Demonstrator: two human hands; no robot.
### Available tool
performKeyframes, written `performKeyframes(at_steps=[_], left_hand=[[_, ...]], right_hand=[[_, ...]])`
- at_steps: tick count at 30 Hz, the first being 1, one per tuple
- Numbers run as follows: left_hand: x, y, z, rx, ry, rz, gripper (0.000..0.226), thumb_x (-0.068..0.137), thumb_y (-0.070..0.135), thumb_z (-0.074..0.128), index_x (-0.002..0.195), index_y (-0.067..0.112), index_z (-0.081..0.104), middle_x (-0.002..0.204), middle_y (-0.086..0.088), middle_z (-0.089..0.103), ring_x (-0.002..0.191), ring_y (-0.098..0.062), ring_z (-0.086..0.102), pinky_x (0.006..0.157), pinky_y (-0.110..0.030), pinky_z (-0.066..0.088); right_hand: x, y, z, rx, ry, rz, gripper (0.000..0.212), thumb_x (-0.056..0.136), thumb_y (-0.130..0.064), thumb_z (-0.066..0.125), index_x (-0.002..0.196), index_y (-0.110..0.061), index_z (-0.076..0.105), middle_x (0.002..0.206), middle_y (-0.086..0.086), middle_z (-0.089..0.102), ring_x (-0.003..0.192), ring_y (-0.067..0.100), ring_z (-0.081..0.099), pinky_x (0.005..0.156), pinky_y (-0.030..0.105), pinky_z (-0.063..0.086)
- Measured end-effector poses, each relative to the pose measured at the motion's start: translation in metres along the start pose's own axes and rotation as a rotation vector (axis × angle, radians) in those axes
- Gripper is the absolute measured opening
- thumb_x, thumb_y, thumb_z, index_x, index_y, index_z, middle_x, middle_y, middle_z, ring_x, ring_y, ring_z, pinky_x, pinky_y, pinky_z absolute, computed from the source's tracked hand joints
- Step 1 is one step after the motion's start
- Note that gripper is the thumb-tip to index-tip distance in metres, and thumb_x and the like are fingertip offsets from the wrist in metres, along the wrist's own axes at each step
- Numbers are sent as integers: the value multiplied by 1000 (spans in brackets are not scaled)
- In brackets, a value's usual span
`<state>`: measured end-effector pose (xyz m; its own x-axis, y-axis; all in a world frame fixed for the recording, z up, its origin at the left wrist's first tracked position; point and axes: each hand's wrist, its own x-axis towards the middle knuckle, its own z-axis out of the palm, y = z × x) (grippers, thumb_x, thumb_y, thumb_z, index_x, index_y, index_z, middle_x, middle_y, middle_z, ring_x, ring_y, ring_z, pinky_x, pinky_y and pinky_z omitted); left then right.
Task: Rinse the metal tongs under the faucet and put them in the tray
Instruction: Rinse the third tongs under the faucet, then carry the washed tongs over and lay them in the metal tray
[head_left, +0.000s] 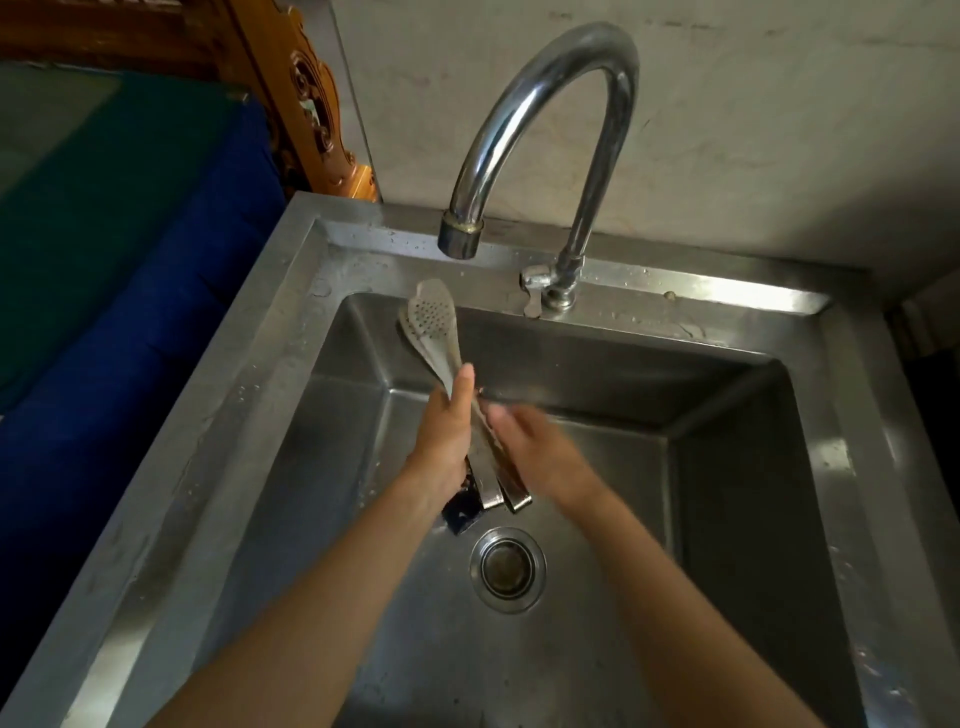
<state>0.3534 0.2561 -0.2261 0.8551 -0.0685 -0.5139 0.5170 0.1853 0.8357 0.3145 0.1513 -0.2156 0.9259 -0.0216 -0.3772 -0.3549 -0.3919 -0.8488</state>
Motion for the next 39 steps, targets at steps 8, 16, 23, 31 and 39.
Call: performKeyframes(at_steps=[8, 16, 23, 31, 39], left_hand=[[-24, -86, -30, -62, -48, -259, 25, 88, 16, 60, 111, 8, 60, 82, -1, 72, 76, -15, 68, 64, -24, 54], [-37, -126, -52, 171, -6, -505, 9, 80, 10, 68, 86, 7, 62, 75, -9, 67, 69, -20, 64, 67, -34, 53], [-54, -128, -63, 72, -16, -580, 8, 82, 1, 63, 90, 0, 64, 79, -11, 66, 69, -19, 65, 58, -26, 55], [-74, -82, -62, 142, -11, -515, 3, 83, 4, 64, 82, 4, 67, 68, -3, 73, 62, -12, 68, 49, -23, 53], [-103, -3, -78, 252, -35, -452, 7, 87, 5, 60, 83, 0, 57, 76, -12, 61, 61, -21, 64, 51, -32, 58]], right_hand=[[-48, 79, 50, 60, -131, 197, 40, 96, -37, 43, 99, 0, 59, 78, 6, 58, 69, 16, 53, 66, 30, 44], [-71, 124, 76, -5, -25, 244, 38, 96, -40, 43, 95, -8, 64, 78, 3, 64, 68, 14, 57, 70, 34, 48], [-85, 131, 89, -243, 0, 252, 45, 95, -49, 36, 107, -11, 58, 96, 13, 68, 89, 31, 64, 72, 34, 48], [-86, 85, 71, -278, -88, 288, 37, 100, -26, 30, 123, -9, 53, 119, 15, 61, 108, 33, 58, 86, 36, 45], [-88, 28, 16, -176, -68, 360, 45, 96, -43, 37, 62, -16, 49, 62, 3, 51, 55, 16, 47, 57, 28, 40]])
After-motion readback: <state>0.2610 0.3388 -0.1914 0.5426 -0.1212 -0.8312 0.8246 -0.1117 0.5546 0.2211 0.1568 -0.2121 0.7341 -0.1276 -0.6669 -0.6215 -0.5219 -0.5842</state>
